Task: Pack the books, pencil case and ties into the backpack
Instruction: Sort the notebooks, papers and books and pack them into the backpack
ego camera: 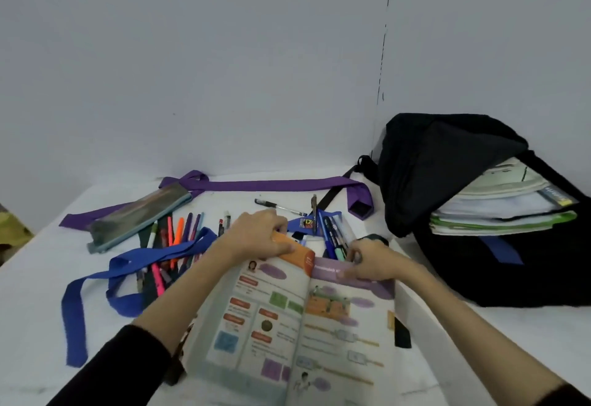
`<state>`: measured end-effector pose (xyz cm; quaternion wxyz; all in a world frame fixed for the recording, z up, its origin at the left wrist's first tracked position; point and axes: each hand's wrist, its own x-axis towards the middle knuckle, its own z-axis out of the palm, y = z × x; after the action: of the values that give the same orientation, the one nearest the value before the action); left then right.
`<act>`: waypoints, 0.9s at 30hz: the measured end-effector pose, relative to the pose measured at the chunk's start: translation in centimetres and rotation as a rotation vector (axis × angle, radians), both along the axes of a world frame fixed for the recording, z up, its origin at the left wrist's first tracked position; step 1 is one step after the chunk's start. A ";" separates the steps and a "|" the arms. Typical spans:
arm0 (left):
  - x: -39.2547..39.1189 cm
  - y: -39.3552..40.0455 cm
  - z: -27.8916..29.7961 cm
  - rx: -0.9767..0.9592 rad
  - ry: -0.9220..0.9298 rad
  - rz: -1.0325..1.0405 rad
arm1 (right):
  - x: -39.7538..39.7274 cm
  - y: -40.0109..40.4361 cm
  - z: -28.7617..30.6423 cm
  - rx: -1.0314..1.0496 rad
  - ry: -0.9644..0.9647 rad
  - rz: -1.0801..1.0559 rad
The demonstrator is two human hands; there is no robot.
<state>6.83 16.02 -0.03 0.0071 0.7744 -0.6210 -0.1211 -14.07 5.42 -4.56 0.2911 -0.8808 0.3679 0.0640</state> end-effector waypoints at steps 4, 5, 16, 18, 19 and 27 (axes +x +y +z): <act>1.2 0.0 2.2 0.021 0.109 -0.027 | -0.8 0.3 1.7 0.144 -0.084 -0.059; 1.4 0.1 2.9 0.034 0.149 -0.032 | -1.0 0.3 2.3 0.163 -0.127 -0.064; -2.1 1.9 11.2 -0.044 0.562 -0.138 | 1.7 1.5 9.9 0.019 -0.508 -0.265; -2.9 2.1 10.8 0.066 0.739 -0.105 | 1.9 1.3 10.3 0.033 -0.524 -0.301; -3.0 2.2 10.2 0.099 0.763 -0.098 | 1.8 1.2 10.5 0.044 -0.516 -0.308; -3.7 0.7 0.8 -0.404 0.776 0.124 | -0.3 1.5 10.7 0.083 -0.390 -0.227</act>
<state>3.11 16.67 0.80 0.3982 0.6905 -0.5359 -0.2782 -14.39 6.97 6.12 0.3982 -0.8166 0.3986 -0.1257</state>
